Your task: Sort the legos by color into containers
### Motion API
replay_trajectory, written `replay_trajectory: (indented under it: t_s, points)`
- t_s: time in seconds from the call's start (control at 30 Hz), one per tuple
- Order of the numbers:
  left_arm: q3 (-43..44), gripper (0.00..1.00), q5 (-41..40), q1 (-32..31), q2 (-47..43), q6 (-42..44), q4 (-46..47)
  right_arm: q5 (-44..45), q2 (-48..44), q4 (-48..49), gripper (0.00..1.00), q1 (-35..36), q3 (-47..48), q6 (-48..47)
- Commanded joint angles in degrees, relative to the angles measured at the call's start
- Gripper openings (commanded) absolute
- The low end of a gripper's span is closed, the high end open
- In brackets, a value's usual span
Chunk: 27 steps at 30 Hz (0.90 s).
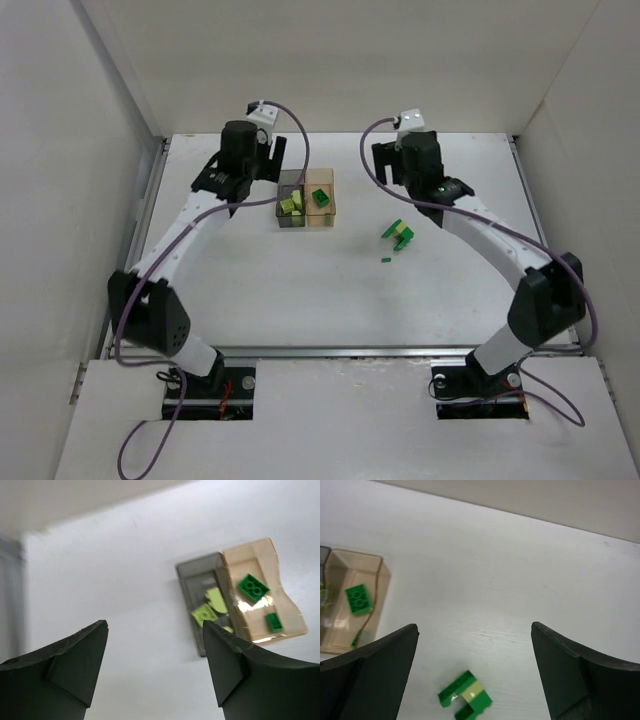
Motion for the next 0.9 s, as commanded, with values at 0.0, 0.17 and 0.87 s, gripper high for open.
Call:
replay_trajectory:
  t_s: [0.0, 0.17, 0.87]
  points:
    - [-5.1, 0.74, -3.3, 0.3, -10.0, 22.7, 9.5, 15.6, -6.5, 1.7, 0.99, -1.0, -4.4, -4.3]
    - [-13.7, 0.92, 14.7, -0.2, -17.7, 28.7, 8.6, -8.5, -8.7, -8.2, 0.9, -4.5, -10.9, -13.5]
    - [-23.7, 0.91, 15.4, -6.6, -22.6, 20.8, 17.2, -25.9, 5.6, -7.0, 0.81, -8.2, -14.1, -25.2]
